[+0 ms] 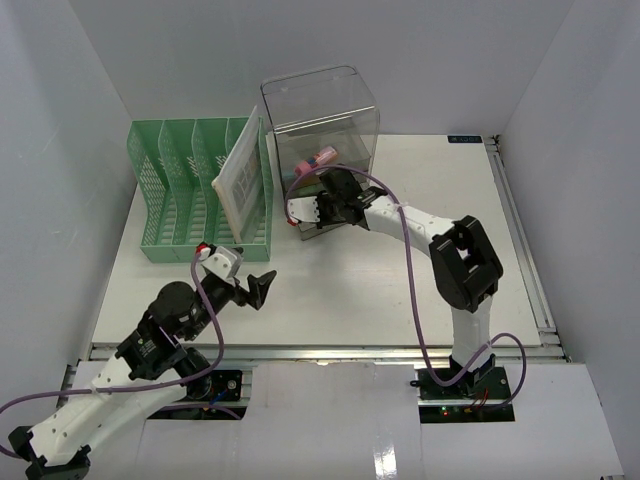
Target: Organize the desk
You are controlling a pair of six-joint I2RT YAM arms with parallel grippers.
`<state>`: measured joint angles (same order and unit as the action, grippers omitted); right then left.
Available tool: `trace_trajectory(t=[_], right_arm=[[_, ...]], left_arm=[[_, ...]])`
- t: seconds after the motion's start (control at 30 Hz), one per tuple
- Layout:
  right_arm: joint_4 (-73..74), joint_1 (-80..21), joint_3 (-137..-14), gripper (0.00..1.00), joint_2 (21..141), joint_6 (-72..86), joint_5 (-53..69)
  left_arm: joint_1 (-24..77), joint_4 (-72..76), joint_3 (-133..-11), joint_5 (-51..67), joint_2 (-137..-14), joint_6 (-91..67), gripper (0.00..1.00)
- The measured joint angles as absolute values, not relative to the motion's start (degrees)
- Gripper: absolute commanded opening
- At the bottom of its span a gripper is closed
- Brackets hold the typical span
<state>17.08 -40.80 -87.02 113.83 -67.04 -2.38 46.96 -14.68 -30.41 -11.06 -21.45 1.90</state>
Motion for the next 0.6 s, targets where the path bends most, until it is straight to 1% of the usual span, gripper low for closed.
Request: trace_trajectory(t=[0.07,0.1,0.17,0.27,0.33,0.37,0.43,0.47,0.57,0.6], right_arm=[[16.04,-40.56,-87.15,0.49,114.99,-67.24,-4.56],[15.93,-40.47,-87.15,0.50,115.29,-66.93,-5.06],[15.13,-40.21,-86.98,0.52,115.17,-67.18,-5.84],[13.31,-40.00,-85.31,0.52,113.44,-66.49,-5.73],[13.11,-39.57,-83.41,0.50,111.05,-65.01,-4.15],[13.35,-39.21,-82.23,0.47,109.33,-63.79,-2.21],[15.04,-37.17,-80.59,0.34,105.06,-60.65,3.17],[15.98,-35.76,-80.00,0.29,102.76,-59.04,6.08],[17.43,-27.36,-77.27,0.17,94.92,-53.16,18.94],[17.73,-24.12,-75.70,0.15,92.07,-51.51,22.89]], left_arm=[[46.92,-14.53,-30.41,-10.43,-23.73,1.61,0.98],[46.83,-14.63,-30.41,-9.86,-25.13,1.50,0.98],[46.58,-14.46,-30.41,-8.61,-28.00,1.44,0.96],[46.12,-14.53,-30.41,-6.26,-31.82,1.21,0.88],[45.61,-14.47,-30.41,-4.05,-34.29,1.03,0.82],[45.13,-14.35,-30.43,-2.36,-35.70,1.02,0.79],[44.07,-13.80,-30.53,1.01,-38.78,0.94,0.69],[43.62,-13.50,-30.59,2.46,-40.29,0.87,0.66],[42.24,-12.44,-32.62,8.27,-48.32,0.91,0.59],[41.82,-11.92,-33.84,9.90,-51.75,1.04,0.57]])
